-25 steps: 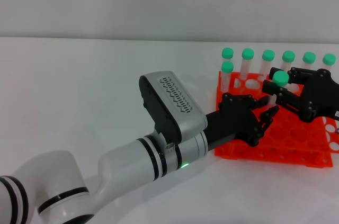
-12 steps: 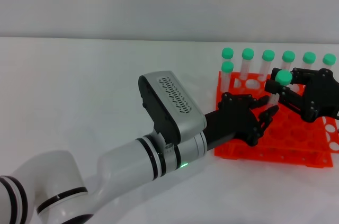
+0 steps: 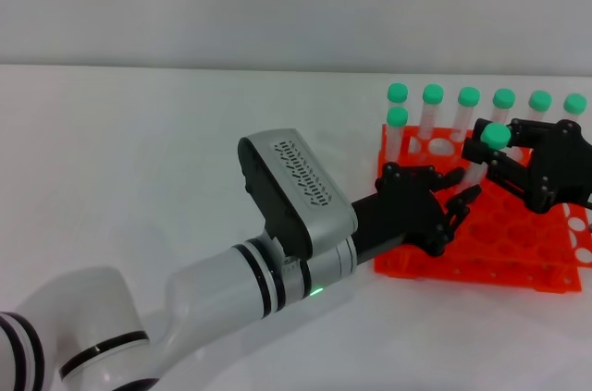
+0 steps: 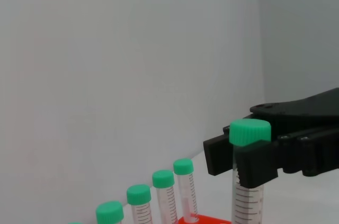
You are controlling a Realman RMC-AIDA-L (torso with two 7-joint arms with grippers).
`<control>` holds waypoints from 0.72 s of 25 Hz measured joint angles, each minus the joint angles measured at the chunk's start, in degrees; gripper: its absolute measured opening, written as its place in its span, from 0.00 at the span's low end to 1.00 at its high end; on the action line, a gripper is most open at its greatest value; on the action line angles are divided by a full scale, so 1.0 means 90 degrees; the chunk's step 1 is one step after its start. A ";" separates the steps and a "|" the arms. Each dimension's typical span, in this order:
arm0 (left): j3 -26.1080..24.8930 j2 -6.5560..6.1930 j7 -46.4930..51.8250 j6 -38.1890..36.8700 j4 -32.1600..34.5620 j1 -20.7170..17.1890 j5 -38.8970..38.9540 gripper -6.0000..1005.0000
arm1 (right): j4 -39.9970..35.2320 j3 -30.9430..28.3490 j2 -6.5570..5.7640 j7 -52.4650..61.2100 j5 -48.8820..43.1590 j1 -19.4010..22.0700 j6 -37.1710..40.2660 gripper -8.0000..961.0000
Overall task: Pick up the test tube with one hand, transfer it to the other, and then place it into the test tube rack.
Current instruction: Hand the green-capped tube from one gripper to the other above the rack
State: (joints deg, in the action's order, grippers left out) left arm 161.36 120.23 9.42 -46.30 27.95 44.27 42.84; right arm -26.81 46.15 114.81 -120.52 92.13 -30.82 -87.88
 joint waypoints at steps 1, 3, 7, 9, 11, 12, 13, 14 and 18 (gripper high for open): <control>0.0000 0.0000 -0.0038 -0.0005 0.0004 -0.0012 0.0000 0.19 | 0.0000 -0.0001 0.0000 0.0000 0.0000 0.0004 0.0000 0.27; 0.0000 0.0000 -0.0133 -0.0023 0.0018 -0.0046 0.0000 0.19 | 0.0000 -0.0001 0.0003 0.0002 0.0000 0.0008 0.0001 0.26; 0.0013 0.0010 -0.0492 -0.0175 0.0043 -0.0173 -0.0001 0.19 | 0.0000 -0.0003 0.0012 0.0003 0.0022 0.0009 0.0001 0.26; 0.0012 0.0012 -0.0671 -0.0261 0.0058 -0.0248 -0.0003 0.19 | -0.0001 -0.0003 0.0017 0.0003 0.0050 0.0008 0.0003 0.26; 0.0022 0.0013 -0.0789 -0.0320 0.0063 -0.0308 -0.0015 0.19 | 0.0003 -0.0003 0.0017 0.0003 0.0083 0.0008 0.0004 0.25; 0.0027 0.0014 -0.0811 -0.0335 0.0065 -0.0320 -0.0015 0.19 | 0.0006 -0.0003 0.0018 0.0003 0.0095 0.0010 0.0004 0.25; 0.0034 0.0014 -0.0815 -0.0341 0.0065 -0.0325 -0.0018 0.18 | 0.0007 -0.0003 0.0018 0.0003 0.0101 0.0013 0.0005 0.25; 0.0041 0.0015 -0.0818 -0.0346 0.0066 -0.0328 -0.0019 0.18 | 0.0008 -0.0003 0.0018 0.0003 0.0104 0.0015 0.0006 0.24; 0.0038 0.0018 -0.0845 -0.0351 0.0068 -0.0361 -0.0019 0.18 | 0.0009 -0.0001 0.0017 0.0003 0.0113 0.0017 0.0008 0.23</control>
State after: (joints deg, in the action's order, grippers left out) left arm 161.69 120.39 1.81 -49.46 28.56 41.02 42.67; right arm -26.72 46.14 114.96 -120.50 93.15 -30.67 -87.80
